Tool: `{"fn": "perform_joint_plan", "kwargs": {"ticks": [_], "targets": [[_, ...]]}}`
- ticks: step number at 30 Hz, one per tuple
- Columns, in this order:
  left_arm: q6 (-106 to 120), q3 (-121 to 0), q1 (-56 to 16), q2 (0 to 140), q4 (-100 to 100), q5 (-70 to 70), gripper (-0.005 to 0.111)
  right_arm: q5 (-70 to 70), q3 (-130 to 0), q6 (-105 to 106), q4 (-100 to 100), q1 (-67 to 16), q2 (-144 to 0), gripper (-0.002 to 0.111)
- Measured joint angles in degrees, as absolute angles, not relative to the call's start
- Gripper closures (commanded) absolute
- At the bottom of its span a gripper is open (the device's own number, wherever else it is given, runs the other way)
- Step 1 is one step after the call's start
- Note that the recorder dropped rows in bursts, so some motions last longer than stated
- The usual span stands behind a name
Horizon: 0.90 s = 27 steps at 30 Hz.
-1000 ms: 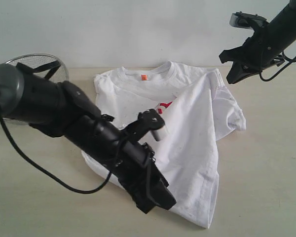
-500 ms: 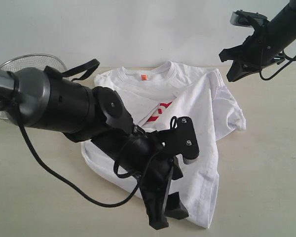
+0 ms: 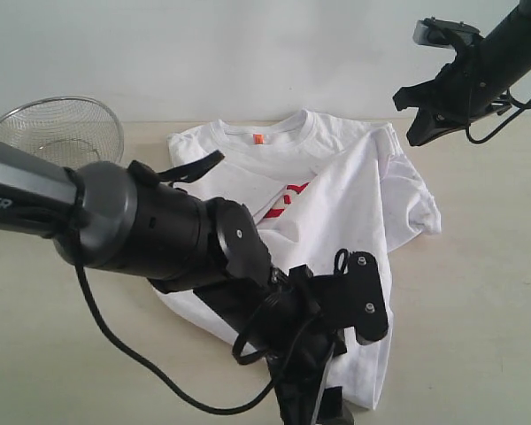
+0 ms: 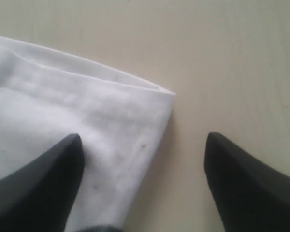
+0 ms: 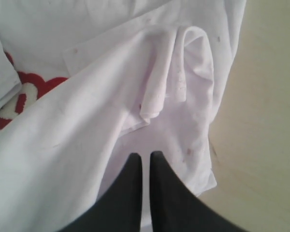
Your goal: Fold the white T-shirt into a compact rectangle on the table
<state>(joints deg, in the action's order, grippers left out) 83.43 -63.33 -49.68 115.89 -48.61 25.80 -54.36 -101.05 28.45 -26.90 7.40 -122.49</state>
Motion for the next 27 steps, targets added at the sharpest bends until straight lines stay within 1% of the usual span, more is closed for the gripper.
{"fn": "perform_joint_plan", "kwargs": {"ticks": [7, 11, 13, 14, 16, 19, 21, 27], "targets": [[83.4, -63.3, -50.7, 116.6, -48.6, 21.3, 0.046, -54.4, -101.0, 28.5, -26.9, 7.4, -122.5, 0.107], [83.3, -63.6, -50.8, 117.8, -48.9, 18.7, 0.051, -54.4, -101.0, 28.5, -26.9, 7.4, -122.5, 0.107], [83.2, -63.9, -51.0, 118.0, -49.0, 18.7, 0.056, -54.3, -101.0, 28.5, -26.9, 7.4, -122.5, 0.107], [83.2, -64.0, -51.1, 118.0, -49.0, 18.7, 0.061, -54.3, -101.0, 28.5, -26.9, 7.4, -122.5, 0.107], [83.2, -64.0, -51.4, 118.0, -49.0, 18.7, 0.072, -54.1, -101.0, 28.5, -26.9, 7.4, -122.5, 0.107], [83.2, -64.0, -51.9, 118.0, -49.0, 18.9, 0.092, -53.9, -101.0, 28.5, -26.9, 7.4, -122.5, 0.107], [83.2, -64.0, -52.2, 118.0, -49.0, 18.9, 0.102, -53.6, -101.0, 28.5, -26.9, 7.4, -122.5, 0.107], [83.2, -63.8, -52.2, 116.6, -48.6, 18.9, 0.102, -53.4, -101.0, 28.5, -26.9, 7.4, -122.5, 0.107]]}}
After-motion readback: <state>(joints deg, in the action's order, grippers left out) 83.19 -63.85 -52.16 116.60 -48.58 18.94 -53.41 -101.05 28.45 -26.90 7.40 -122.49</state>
